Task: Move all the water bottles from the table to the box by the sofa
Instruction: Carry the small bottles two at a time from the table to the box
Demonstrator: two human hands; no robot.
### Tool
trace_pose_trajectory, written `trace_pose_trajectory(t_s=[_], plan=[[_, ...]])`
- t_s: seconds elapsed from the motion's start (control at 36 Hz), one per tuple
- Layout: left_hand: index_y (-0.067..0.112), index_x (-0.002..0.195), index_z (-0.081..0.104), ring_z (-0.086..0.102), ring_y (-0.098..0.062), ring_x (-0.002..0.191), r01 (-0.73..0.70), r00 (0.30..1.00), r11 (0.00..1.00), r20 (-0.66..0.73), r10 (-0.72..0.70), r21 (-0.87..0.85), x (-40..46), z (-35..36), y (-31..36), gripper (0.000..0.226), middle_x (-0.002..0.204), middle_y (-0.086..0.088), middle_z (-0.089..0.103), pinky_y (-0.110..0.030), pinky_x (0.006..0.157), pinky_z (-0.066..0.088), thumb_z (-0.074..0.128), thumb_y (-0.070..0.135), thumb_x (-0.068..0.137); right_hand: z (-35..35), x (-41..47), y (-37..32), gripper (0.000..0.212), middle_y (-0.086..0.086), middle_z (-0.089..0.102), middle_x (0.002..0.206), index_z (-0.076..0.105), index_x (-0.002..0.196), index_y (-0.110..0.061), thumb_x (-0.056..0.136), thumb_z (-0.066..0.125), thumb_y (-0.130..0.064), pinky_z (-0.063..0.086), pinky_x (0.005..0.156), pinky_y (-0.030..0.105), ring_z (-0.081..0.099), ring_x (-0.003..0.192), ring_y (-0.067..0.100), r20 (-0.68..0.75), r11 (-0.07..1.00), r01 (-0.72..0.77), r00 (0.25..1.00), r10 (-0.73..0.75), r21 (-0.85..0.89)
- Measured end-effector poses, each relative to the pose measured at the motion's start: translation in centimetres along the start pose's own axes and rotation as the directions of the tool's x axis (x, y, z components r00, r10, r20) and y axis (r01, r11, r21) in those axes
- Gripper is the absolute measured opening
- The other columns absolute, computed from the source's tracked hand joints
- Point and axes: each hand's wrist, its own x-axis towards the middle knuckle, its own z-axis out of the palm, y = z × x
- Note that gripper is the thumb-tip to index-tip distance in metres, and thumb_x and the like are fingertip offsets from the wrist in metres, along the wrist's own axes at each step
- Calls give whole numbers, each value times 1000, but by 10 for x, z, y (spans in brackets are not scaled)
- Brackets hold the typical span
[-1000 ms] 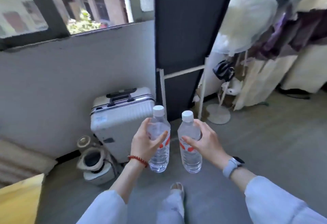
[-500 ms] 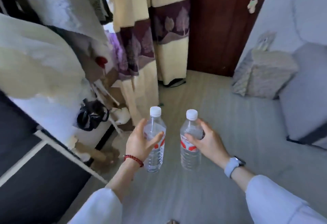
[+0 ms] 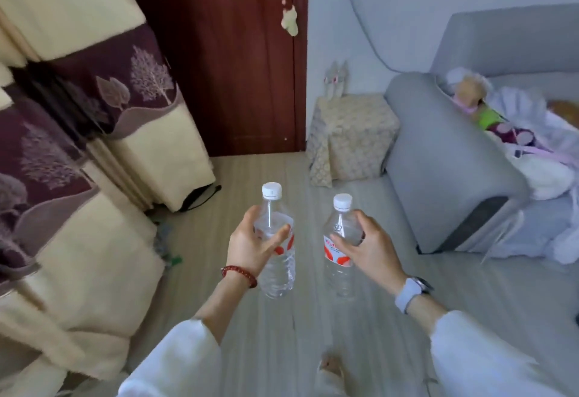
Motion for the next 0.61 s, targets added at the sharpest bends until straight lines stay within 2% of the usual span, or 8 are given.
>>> trace_pose_trajectory(t_s=[0.11,0.22,0.28,0.33,0.39,0.44,0.47,0.61], plan=[[18,122,49,56,-14,75,-16,1000,1000,20,16,-18,83,48,38,61,94,5,59,-21,68,46,76,37,71,-31,94,11,47,2,60,98,53,107,-24,69,70,-46,50,81,39,59,89,23,-33,1000,-16,999,15,-24],[15,126,47,61,-20,79,-16,999,1000,48,17,-8,167,85,62,79,90,0,61,-34,76,54,69,55,61,-51,180,23,51,1,60,99,53,112,-22,71,71,-44,49,81,36,59,91,20,-51,999,-17,999,16,-28],[17,124,48,62,-20,78,-28,998,1000,52,28,0,212,105,70,83,88,-3,63,-36,76,54,64,63,57,-58,225,31,53,-2,58,99,53,115,-21,71,71,-43,48,79,33,57,89,18,-52,999,-35,998,34,-32],[17,122,50,61,-17,76,-58,997,998,54,57,19,251,122,76,84,88,-2,64,-32,73,53,63,67,56,-62,265,40,55,-2,61,99,53,113,-24,67,69,-52,49,79,34,59,88,17,-57,999,-38,998,37,-15],[15,122,50,58,-10,71,-66,996,998,58,64,23,299,144,79,74,87,4,62,-23,70,50,71,55,64,-64,316,53,59,-1,64,98,54,108,-28,61,60,-64,52,79,39,61,88,18,-66,999,-36,997,36,-7],[15,122,49,55,-2,65,-71,995,997,69,69,25,341,162,84,64,82,8,58,-11,62,45,75,41,69,-66,363,63,60,1,65,97,54,106,-27,61,58,-66,52,78,41,62,88,19,-59,999,-36,998,36,-4],[16,123,49,54,-2,65,-69,995,997,74,67,24,368,173,85,63,82,7,58,-11,60,44,75,38,70,-67,392,68,58,1,65,97,54,106,-26,62,60,-64,52,78,42,62,89,19,-65,999,-39,997,39,0],[21,122,50,54,-13,79,-49,994,999,103,49,-5,504,221,109,61,92,6,59,-26,75,46,76,37,70,-83,534,73,50,0,63,102,53,111,-25,70,68,-49,51,81,35,61,93,18,-71,998,-61,996,60,-9]])
